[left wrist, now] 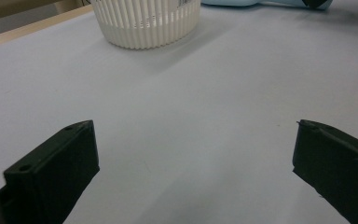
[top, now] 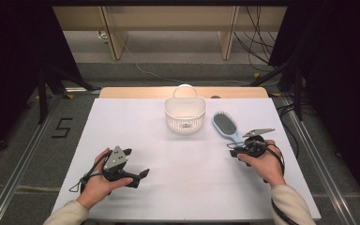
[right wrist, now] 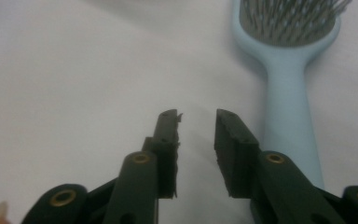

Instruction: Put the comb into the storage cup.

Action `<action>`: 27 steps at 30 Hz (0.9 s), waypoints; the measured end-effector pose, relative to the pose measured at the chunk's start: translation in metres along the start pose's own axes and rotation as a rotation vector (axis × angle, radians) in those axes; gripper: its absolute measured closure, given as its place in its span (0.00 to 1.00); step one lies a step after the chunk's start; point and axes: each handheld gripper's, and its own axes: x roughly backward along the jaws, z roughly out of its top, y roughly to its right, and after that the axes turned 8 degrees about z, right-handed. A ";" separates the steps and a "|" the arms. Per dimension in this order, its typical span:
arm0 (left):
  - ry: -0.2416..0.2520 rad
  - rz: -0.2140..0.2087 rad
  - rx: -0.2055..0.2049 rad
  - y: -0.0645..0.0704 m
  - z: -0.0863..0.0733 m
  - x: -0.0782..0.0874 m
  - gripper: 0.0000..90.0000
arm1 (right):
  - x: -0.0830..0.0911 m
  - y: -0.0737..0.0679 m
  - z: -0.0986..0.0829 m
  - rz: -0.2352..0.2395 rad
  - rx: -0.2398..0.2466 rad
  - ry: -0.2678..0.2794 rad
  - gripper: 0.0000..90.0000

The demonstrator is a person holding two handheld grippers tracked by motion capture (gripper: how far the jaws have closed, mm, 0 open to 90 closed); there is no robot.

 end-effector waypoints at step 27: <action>-0.003 -0.003 -0.003 0.002 0.000 -0.002 0.00 | 0.050 -0.004 -0.003 -0.079 0.079 0.535 0.08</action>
